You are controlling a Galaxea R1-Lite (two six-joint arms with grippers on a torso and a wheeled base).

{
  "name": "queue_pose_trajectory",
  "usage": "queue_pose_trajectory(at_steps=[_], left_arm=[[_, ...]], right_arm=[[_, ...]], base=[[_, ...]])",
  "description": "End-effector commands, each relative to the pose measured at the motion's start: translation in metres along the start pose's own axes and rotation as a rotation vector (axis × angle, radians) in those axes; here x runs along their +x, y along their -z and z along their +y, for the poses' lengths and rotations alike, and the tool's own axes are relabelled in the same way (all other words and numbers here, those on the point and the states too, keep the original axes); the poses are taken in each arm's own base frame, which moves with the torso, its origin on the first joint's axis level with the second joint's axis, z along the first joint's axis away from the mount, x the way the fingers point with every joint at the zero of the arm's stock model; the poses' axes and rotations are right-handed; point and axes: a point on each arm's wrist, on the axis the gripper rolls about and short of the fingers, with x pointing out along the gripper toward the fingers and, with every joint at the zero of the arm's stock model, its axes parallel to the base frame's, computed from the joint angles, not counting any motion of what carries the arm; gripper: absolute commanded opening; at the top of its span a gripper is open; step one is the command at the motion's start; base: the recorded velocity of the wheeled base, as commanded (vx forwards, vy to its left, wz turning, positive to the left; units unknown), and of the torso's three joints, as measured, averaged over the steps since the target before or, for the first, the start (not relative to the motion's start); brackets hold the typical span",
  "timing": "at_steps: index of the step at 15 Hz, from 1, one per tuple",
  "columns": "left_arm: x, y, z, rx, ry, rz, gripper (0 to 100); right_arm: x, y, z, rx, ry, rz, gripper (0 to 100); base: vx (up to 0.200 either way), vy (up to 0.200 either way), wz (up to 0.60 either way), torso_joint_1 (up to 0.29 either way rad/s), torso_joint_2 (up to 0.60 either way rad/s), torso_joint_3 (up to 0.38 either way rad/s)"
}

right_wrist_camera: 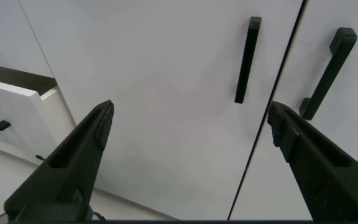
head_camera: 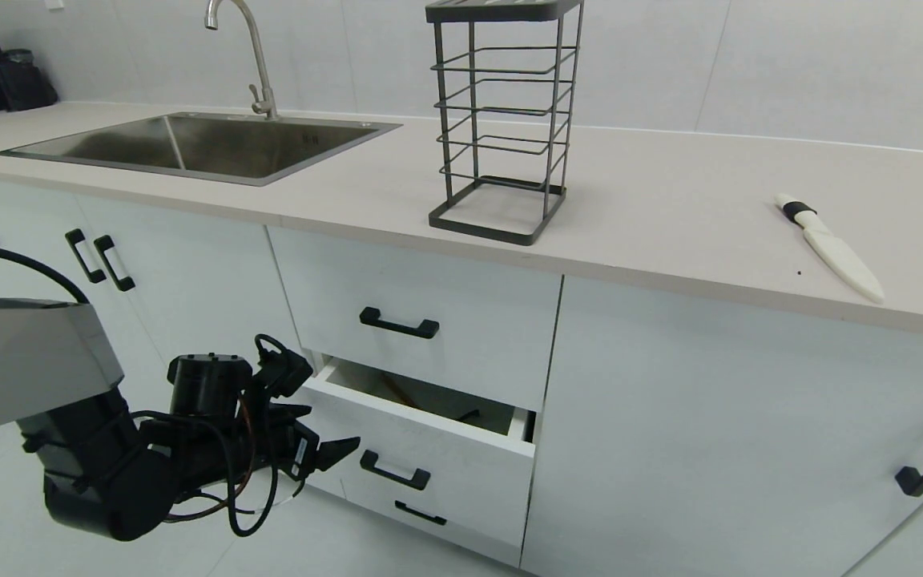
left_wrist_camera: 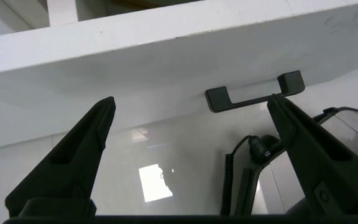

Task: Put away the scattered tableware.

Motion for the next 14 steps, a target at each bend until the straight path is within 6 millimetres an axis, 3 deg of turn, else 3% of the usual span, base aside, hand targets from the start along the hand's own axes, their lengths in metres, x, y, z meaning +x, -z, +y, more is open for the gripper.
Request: queue_pose_trajectory(at_steps=[1,14], left_arm=[[0.007,-0.002,0.004,0.005,-0.003,-0.012,100],[0.027,-0.018,0.01,0.025,-0.006,-0.075,100]], right_arm=[[0.0,0.0,0.0,0.0,-0.001,0.002,100],[0.0,0.0,0.0,0.0,-0.001,0.002,100]], base=[[0.0,0.0,0.0,0.0,0.0,0.0],[0.0,0.0,0.0,0.0,0.0,0.0]])
